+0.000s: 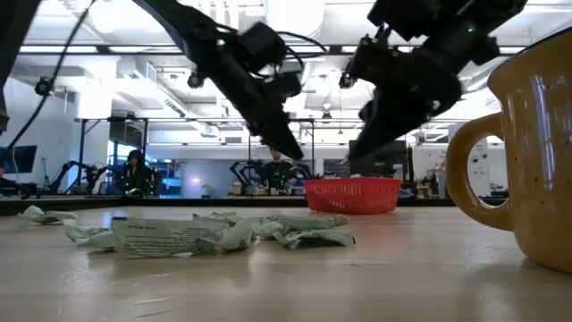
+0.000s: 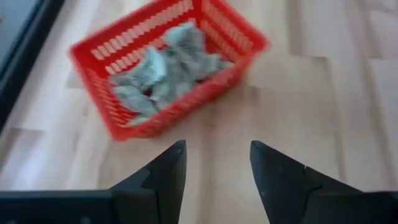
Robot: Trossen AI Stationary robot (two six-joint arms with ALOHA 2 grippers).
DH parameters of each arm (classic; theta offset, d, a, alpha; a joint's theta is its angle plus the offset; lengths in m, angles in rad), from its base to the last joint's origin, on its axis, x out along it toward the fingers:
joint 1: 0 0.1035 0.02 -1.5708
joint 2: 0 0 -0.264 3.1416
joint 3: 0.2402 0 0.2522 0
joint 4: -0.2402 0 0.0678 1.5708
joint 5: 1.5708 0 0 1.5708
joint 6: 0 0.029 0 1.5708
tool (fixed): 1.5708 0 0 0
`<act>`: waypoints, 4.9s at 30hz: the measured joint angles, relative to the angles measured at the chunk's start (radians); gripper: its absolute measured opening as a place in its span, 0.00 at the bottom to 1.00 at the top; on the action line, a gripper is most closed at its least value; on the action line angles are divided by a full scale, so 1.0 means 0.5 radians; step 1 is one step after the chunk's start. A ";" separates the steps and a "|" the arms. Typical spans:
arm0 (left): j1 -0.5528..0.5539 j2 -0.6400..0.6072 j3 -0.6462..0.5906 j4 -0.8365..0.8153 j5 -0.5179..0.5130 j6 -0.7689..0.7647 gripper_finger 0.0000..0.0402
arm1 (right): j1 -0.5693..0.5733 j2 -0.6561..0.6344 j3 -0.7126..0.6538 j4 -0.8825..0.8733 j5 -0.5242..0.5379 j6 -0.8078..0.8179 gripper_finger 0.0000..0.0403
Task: Pick and place Stevia / Truvia into bins
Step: Put the stevia packet into the red basket
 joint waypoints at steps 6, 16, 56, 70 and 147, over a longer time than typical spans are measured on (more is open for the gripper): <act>-0.162 -0.327 -0.367 0.050 -0.002 -0.015 0.40 | 0.001 0.177 -0.001 0.352 -0.165 -0.100 0.22; -0.321 -0.914 -1.084 0.448 -0.011 -0.171 0.40 | 0.000 0.575 0.086 0.909 -0.410 -0.338 0.22; -0.318 -1.116 -1.366 0.802 -0.125 -0.167 0.40 | -0.008 0.842 0.442 0.362 -0.274 -0.356 0.10; -0.317 -1.085 -1.364 0.824 -0.124 -0.154 0.40 | -0.006 0.502 0.443 0.019 0.186 -0.489 0.07; -0.318 -0.341 -1.226 0.852 0.364 -0.004 0.40 | 0.016 -0.257 0.278 -0.408 0.045 -0.153 0.37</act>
